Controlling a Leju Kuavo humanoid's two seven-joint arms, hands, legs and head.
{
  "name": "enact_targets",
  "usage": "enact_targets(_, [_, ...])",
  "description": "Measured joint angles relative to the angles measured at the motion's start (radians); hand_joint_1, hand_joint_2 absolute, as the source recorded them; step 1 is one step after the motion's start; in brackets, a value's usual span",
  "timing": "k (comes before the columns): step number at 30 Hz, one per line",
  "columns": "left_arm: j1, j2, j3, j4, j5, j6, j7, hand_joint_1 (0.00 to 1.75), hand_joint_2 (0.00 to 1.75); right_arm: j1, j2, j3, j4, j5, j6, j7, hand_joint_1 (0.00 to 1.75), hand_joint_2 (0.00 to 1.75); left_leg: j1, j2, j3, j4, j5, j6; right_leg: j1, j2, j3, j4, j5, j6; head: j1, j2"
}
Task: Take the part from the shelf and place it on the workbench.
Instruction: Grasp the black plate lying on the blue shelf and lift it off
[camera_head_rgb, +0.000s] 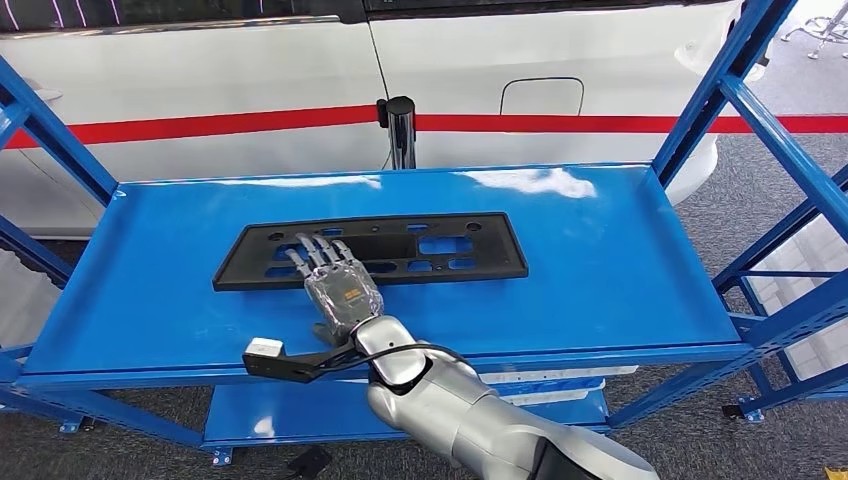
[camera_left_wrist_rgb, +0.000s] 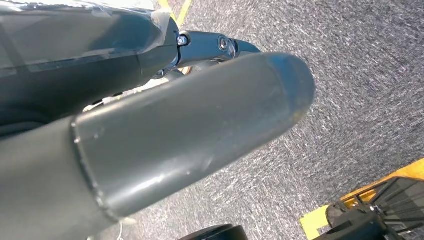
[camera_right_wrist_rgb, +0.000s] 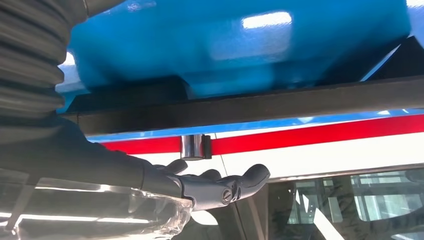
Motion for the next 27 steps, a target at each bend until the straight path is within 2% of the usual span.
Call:
enact_targets(5, [0.0,0.0,0.023,-0.002,-0.012,-0.009,0.001,0.0,0.0,0.0,0.0,-0.008,0.0,-0.005,0.005,0.001,0.0,1.75,0.0,0.0,0.0,0.0,0.0,0.0,0.0,0.0,0.0,0.0,0.0,0.0,0.0,0.0])
enact_targets(7, [-0.001,0.0,0.033,-0.002,-0.022,-0.02,0.0,0.0,0.0,0.0,0.0,-0.008,0.0,-0.006,0.011,0.004,0.07,1.75,0.0,0.0,0.0,0.0,0.0,0.0,0.0,0.0,0.0,0.0,0.0,0.0,0.0,0.0])
enact_targets(8, [-0.001,0.001,0.036,-0.002,-0.026,-0.025,-0.001,0.0,0.0,0.0,0.0,-0.008,0.0,-0.006,0.014,0.006,0.28,1.75,0.0,0.0,0.0,0.0,0.0,0.0,0.0,0.0,0.0,0.0,0.0,0.0,0.0,0.0])
enact_targets(11, [-0.002,0.003,0.042,-0.002,-0.033,-0.032,-0.006,0.0,0.0,0.0,0.0,-0.007,0.0,-0.007,0.02,0.015,1.28,1.75,0.0,0.0,0.0,0.0,0.0,0.0,0.0,0.0,0.0,0.0,0.0,0.0,0.0,0.0])
enact_targets(12, [-0.002,0.004,0.044,-0.002,-0.035,-0.032,-0.007,0.0,0.0,0.0,0.0,-0.007,0.0,-0.007,0.021,0.017,1.47,1.75,0.0,0.0,0.0,0.0,0.0,0.0,0.0,0.0,0.0,0.0,0.0,0.0,0.0,0.0])
enact_targets(13, [-0.002,0.004,0.048,-0.002,-0.036,-0.031,-0.008,0.0,0.0,0.0,0.0,-0.006,0.0,-0.008,0.022,0.019,1.55,1.75,0.0,0.0,0.0,0.0,0.0,0.0,0.0,0.0,0.0,0.0,0.0,0.0,0.0,0.0])
enact_targets(15, [-0.002,0.004,0.055,-0.002,-0.036,-0.029,-0.011,0.0,0.0,0.001,0.0,-0.005,0.0,-0.009,0.026,0.021,1.63,1.75,0.0,0.0,0.0,0.0,0.0,0.0,0.0,0.0,0.0,0.0,0.0,0.0,0.0,0.0])
enact_targets(19, [-0.002,0.005,0.064,-0.002,-0.039,-0.025,-0.017,0.0,0.0,0.001,0.0,-0.002,-0.001,-0.011,0.033,0.021,1.66,1.75,0.0,0.0,0.0,0.0,0.0,0.0,0.0,0.0,0.0,0.0,0.0,0.0,0.0,0.0])
enact_targets(27, [0.0,0.005,0.079,-0.002,-0.058,-0.013,-0.014,0.0,0.0,-0.009,0.0,0.003,-0.004,0.016,0.018,0.029,1.59,1.75,0.0,0.0,0.002,0.0,0.0,0.0,0.0,0.0,0.002,0.0,0.0,0.0,0.0,0.0])
